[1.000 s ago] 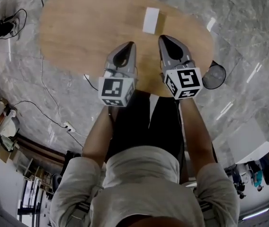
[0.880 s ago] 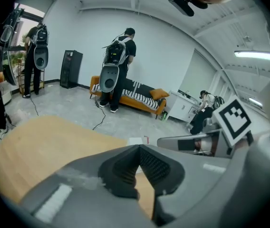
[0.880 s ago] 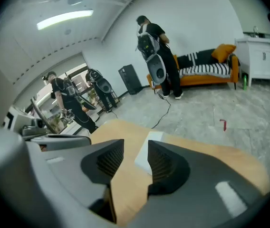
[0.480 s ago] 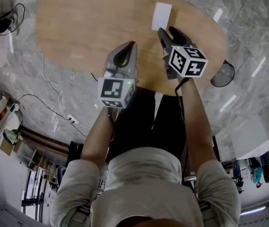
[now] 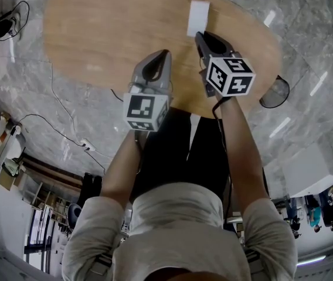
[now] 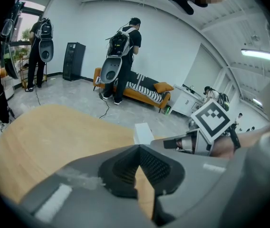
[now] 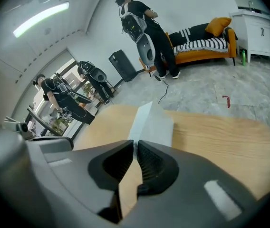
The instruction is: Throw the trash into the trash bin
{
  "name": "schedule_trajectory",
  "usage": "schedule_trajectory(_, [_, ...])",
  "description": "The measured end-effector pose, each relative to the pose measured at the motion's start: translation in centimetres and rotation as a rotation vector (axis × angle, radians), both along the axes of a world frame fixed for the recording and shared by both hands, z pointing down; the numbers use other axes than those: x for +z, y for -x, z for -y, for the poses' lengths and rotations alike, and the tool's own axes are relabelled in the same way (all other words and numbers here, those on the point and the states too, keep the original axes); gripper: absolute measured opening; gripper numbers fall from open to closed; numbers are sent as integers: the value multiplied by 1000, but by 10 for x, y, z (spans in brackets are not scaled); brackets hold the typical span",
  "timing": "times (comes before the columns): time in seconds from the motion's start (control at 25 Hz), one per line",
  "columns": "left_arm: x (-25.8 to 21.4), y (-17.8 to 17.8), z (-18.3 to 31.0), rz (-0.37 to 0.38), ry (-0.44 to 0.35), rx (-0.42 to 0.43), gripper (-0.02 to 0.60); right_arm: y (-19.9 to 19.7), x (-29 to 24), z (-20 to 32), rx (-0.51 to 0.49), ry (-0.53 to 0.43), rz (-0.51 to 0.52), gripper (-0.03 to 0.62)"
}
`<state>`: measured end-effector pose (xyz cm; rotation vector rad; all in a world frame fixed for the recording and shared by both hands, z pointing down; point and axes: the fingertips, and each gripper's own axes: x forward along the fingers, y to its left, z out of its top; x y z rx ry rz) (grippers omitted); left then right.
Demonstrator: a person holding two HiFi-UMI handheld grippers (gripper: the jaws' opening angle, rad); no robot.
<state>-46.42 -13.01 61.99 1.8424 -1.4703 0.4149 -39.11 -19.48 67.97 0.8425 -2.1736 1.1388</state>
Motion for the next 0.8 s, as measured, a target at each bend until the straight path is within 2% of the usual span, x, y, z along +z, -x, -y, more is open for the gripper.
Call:
schedule_trajectory(0.08, [-1,-2,-1,1,0,1,18,3,-7,1,-17,-42,-14,11])
schedule_trajectory(0.4, [-24,-17,-6,4,-27,-4,18,-10,-53,-18,-122,-187,-76,9])
schedule_trajectory(0.6, [-81,-45,6,-4,-112,-37,18,-34,-122,-26,-186,-288,-82,9])
schedule_trajectory(0.8, [-146,-71,1,29,-191,-18,18,-56,-205,-35,-175,-363,-43,9])
